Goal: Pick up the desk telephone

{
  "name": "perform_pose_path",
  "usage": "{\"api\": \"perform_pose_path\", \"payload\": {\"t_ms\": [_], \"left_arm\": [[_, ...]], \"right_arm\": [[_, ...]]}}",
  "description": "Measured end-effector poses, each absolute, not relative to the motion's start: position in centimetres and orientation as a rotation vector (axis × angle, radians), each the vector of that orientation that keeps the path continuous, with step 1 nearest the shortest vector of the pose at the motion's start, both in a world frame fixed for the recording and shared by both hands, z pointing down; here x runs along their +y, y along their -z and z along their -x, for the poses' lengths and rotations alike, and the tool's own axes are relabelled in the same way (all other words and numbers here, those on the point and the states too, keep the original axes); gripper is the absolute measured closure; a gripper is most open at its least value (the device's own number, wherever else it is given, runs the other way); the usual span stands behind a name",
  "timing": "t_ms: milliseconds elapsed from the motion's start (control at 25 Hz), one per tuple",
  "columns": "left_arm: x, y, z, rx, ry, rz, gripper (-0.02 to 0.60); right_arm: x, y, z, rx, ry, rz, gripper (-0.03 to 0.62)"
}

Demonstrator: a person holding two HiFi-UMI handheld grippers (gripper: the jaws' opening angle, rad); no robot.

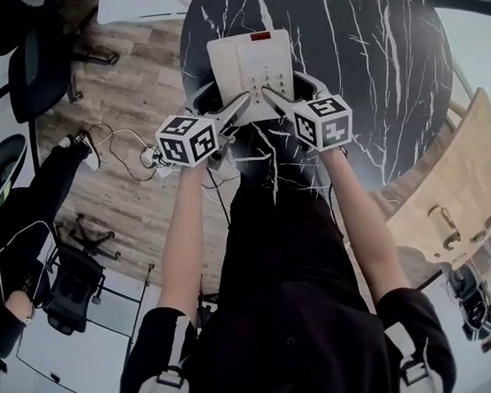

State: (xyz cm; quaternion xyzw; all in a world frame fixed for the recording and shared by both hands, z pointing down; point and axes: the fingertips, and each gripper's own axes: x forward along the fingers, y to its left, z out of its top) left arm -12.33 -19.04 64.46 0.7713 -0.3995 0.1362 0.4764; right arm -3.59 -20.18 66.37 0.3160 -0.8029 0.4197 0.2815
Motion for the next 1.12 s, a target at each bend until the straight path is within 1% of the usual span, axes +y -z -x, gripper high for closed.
{"api": "perform_pose_path", "payload": {"t_ms": [760,1120], "left_arm": [[-19.11,-64.86,12.36,-0.949,-0.270,-1.873,0.212],[-19.18,-64.91,12.39,-0.932,-0.264,-1.872,0.210]], "right_arm": [[-20.53,-67.15,3.68,-2.157,-1.163,-0.872,0.283],[-20.63,-67.31,3.61,-2.161,-1.175,-0.874,0.272]]}}
